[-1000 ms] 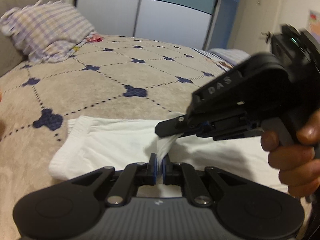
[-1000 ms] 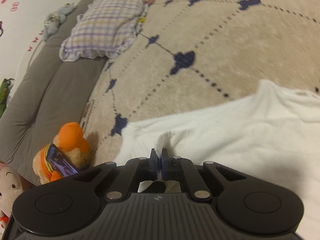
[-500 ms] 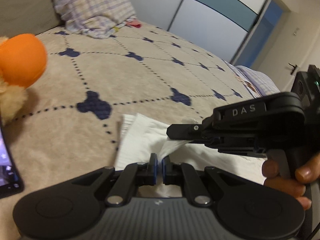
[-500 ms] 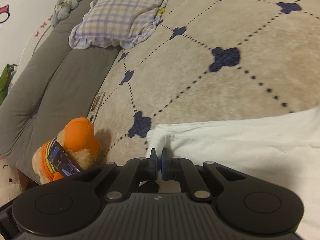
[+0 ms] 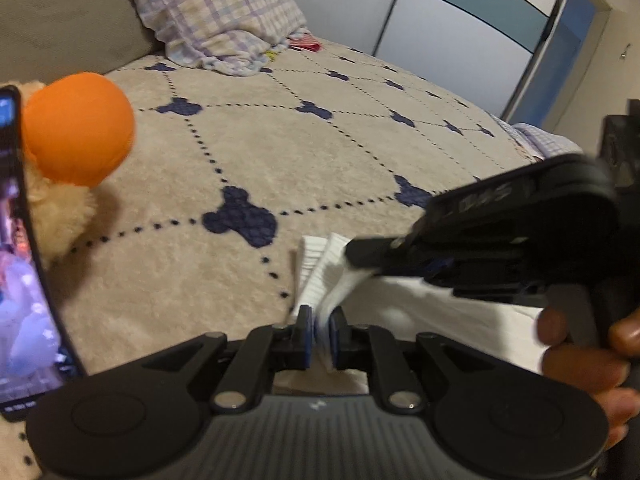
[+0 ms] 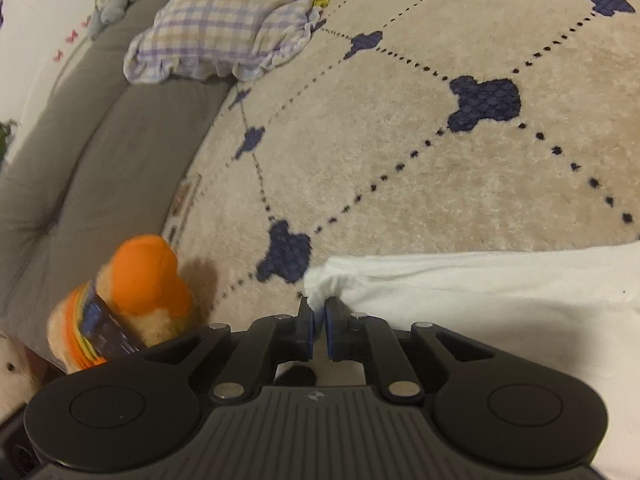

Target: Fold clothes

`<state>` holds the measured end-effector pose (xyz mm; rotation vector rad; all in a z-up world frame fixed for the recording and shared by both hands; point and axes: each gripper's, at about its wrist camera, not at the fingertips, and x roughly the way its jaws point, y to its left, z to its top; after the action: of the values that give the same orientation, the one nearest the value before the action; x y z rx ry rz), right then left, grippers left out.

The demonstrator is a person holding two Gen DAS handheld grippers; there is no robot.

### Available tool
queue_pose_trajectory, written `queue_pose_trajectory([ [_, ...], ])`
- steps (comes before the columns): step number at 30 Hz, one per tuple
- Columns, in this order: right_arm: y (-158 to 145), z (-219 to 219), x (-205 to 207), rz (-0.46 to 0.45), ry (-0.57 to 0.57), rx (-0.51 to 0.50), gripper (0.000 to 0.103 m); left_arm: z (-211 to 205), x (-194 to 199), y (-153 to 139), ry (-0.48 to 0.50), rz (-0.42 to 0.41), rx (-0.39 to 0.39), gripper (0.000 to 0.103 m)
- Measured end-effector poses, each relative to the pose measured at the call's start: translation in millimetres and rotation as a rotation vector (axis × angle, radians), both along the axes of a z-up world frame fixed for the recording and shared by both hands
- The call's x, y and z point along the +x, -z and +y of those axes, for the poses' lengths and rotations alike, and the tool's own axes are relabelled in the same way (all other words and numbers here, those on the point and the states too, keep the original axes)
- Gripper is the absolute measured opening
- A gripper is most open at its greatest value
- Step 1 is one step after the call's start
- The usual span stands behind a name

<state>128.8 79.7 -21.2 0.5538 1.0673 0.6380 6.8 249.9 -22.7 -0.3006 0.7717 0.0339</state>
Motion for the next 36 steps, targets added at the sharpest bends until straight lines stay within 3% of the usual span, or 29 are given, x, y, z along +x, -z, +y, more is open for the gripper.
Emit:
queue_pose_trajectory([
  [2,-4,-8,1,-0.005,0.018,0.052,0.014,4,-2,-1,-0.027,0.005,0.020,0.020],
  [4,-13,-16,-1,-0.028,0.040,0.063,0.028,7,-4,-1,-0.043,0.008,0.027,0.024],
  [5,-17,-21,-2,-0.041,0.049,0.057,0.030,9,-5,-2,-0.049,0.009,0.023,0.024],
  [11,-31,-50,-14,-0.072,0.094,0.020,0.030,1,-12,-9,-0.059,-0.014,0.055,0.028],
  [19,-29,-94,-31,-0.047,0.167,-0.025,0.031,-23,-18,-18,0.004,-0.050,0.100,0.035],
  [24,-33,-124,-46,-0.039,0.214,-0.071,0.031,-18,-18,-13,-0.056,0.006,0.142,0.037],
  [31,-39,-172,-69,-0.061,0.297,-0.116,0.032,4,-32,-9,-0.136,0.028,0.074,0.036],
  [36,-37,-208,-81,-0.098,0.382,-0.172,0.036,4,-43,-18,-0.125,-0.073,-0.003,0.036],
])
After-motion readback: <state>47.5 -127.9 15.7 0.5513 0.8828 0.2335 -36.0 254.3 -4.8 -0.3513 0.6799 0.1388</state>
